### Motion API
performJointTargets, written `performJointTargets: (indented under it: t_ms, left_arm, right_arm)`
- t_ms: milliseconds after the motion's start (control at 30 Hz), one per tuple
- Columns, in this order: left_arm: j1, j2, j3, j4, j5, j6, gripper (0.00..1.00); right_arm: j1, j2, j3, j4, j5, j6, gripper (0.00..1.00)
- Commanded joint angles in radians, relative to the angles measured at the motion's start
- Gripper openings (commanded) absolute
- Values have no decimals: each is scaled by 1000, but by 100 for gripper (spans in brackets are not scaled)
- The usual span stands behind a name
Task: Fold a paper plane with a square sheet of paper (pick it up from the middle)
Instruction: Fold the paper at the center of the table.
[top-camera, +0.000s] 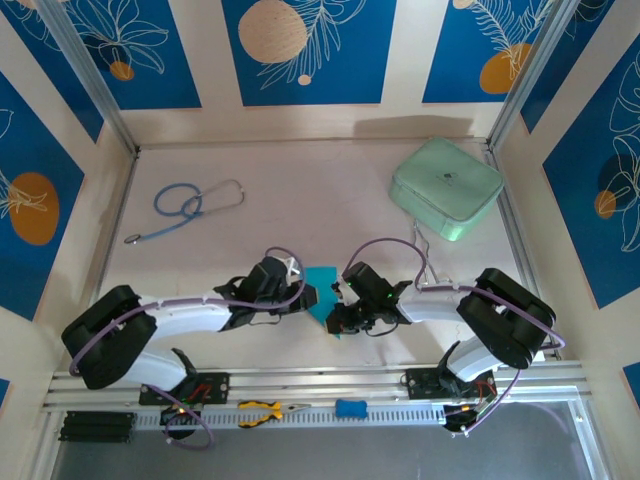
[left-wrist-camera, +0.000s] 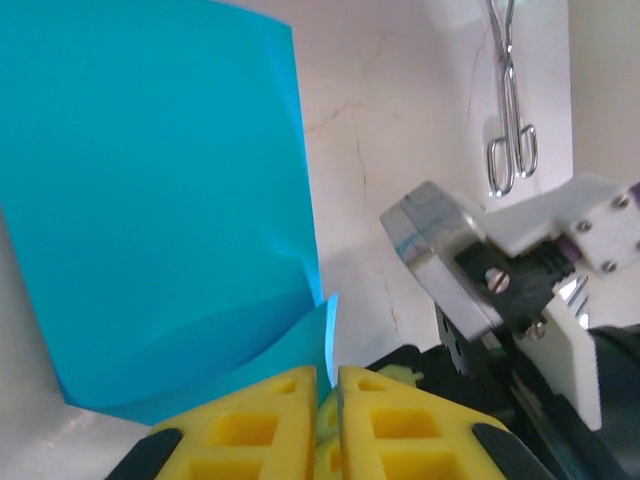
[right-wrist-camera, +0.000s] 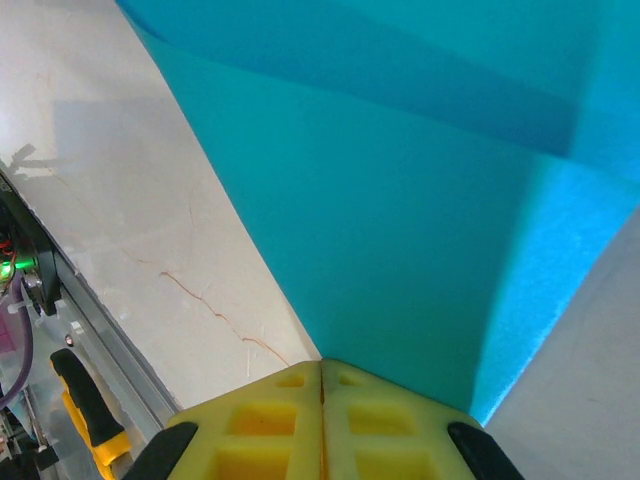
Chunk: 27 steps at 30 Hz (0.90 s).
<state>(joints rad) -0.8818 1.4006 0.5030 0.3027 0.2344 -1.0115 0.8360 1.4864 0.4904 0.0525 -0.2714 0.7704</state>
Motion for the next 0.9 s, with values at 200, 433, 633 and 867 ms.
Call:
performJointTargets:
  t_ms: [200, 433, 633, 867]
  left_arm:
    - [-75, 163, 28, 48, 0, -30, 12]
    - [-73, 201, 19, -17, -66, -36, 12]
    - [-66, 197, 25, -138, -107, -38, 10]
    - [-55, 204, 47, -163, -93, -12, 9]
  right_arm:
    - [-9, 0, -26, -30, -3, 15, 9]
    - [-9, -14, -23, -32, -17, 13, 9]
    - [-10, -86, 0, -92, 1, -11, 11]
    - [-9, -40, 70, -82, -58, -49, 13]
